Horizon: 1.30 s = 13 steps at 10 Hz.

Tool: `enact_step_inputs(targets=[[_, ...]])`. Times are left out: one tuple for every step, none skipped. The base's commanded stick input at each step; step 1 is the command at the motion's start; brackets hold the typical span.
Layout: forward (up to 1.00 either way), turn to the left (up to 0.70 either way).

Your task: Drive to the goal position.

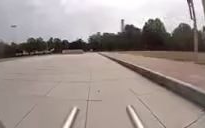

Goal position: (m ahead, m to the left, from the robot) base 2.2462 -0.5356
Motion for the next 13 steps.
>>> enact_step_inputs(targets=[[0.70, 0.00], [0.70, 0.00], [0.70, 0.00], [0.70, 0.00], [0.70, 0.00], [0.70, 0.00], [0.70, 0.00], [0.70, 0.00], [0.70, 0.00], [0.70, 0.00], [0.70, 0.00], [0.70, 0.00], [0.70, 0.00]])
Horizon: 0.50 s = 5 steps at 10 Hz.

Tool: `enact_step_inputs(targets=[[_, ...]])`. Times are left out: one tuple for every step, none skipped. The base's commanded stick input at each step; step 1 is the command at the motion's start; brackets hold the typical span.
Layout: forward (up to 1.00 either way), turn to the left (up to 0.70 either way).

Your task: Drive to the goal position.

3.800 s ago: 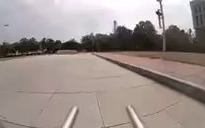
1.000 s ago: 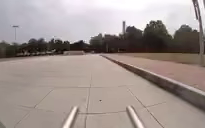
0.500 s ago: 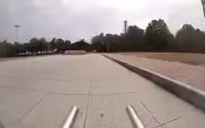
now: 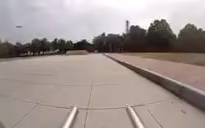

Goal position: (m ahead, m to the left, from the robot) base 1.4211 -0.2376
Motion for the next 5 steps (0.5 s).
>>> enact_step_inputs(targets=[[0.70, 0.00], [0.70, 0.00], [0.70, 0.00], [0.70, 0.00], [0.70, 0.00]])
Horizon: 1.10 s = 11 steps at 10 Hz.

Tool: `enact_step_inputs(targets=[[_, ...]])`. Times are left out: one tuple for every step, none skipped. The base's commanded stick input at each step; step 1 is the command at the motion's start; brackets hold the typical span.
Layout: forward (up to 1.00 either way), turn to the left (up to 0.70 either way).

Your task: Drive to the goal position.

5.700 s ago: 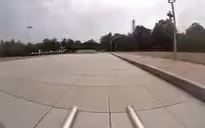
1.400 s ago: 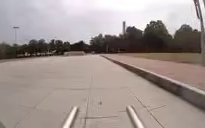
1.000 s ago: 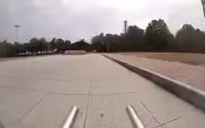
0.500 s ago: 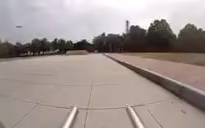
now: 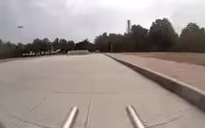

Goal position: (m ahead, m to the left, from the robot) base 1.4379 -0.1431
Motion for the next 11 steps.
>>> enact_step_inputs(targets=[[0.70, 0.00], [0.70, 0.00], [0.70, 0.00], [0.70, 0.00], [0.70, 0.00], [0.70, 0.00], [0.70, 0.00], [0.70, 0.00], [0.70, 0.00], [0.70, 0.00], [0.70, 0.00]])
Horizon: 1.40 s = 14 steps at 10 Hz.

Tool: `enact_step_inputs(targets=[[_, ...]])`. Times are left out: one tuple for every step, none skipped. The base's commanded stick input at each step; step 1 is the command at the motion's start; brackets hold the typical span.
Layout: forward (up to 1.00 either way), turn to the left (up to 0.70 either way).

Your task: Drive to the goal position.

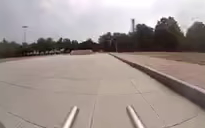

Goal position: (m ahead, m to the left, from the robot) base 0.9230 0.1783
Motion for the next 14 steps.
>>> enact_step_inputs(targets=[[0.70, 0.00], [0.70, 0.00], [0.70, 0.00], [0.70, 0.00], [0.70, 0.00], [0.70, 0.00], [0.70, 0.00], [0.70, 0.00], [0.70, 0.00], [0.70, -0.09], [0.70, -0.33], [0.70, -0.35], [0.70, -0.35], [0.70, -0.31]])
